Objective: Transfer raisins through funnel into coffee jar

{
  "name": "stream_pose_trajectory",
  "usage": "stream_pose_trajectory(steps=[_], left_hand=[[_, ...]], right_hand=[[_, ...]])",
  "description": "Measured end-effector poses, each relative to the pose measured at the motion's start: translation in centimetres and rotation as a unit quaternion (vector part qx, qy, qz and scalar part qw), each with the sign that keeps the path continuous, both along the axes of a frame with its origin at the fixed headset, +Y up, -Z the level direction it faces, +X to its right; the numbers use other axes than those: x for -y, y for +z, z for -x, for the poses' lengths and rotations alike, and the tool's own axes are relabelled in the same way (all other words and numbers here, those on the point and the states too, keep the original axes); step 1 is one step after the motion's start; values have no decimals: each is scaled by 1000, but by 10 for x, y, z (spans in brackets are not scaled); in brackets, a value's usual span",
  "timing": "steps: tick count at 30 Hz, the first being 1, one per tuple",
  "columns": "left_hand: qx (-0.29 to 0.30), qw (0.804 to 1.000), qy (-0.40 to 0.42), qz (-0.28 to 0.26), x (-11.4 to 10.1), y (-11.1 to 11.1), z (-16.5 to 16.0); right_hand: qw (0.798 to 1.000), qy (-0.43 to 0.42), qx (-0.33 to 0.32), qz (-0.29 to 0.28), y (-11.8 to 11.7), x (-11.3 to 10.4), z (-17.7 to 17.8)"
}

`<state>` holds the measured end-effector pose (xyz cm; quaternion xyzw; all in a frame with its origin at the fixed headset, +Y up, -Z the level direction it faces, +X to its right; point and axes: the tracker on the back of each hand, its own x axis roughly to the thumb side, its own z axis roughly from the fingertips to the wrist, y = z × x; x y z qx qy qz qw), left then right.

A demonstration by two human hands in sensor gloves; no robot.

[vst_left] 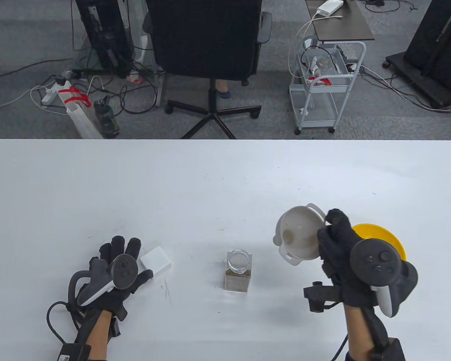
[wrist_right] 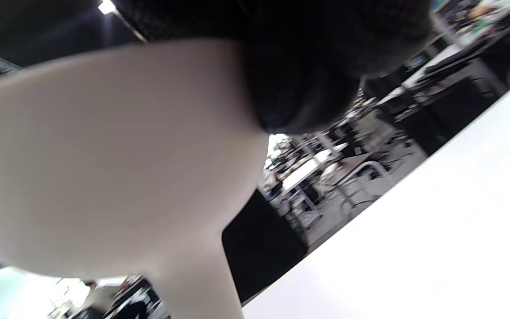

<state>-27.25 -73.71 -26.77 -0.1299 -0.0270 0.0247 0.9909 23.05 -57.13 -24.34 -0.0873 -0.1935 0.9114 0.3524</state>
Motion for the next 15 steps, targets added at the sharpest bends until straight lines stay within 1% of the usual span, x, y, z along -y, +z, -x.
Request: stream_pose_trajectory(steps=[3,5,7,13,15], left_hand=[[-1,1000,0,0,0,0,0],[-1,1000,-2,2,0,0,0],[-2,1000,-1,2,0,0,0],[-3,1000,-2,2,0,0,1],[-3,1000,-2,2,0,0,1]], right_hand=[[998,-13,58,15,-2,12,-33],[994,-11,106,22,-1,27,-59],[990,-7,139,33,0,40,-76],[970,-10,230,81,-2,81,-116],[963,-7,250,101,-2,93,-124]])
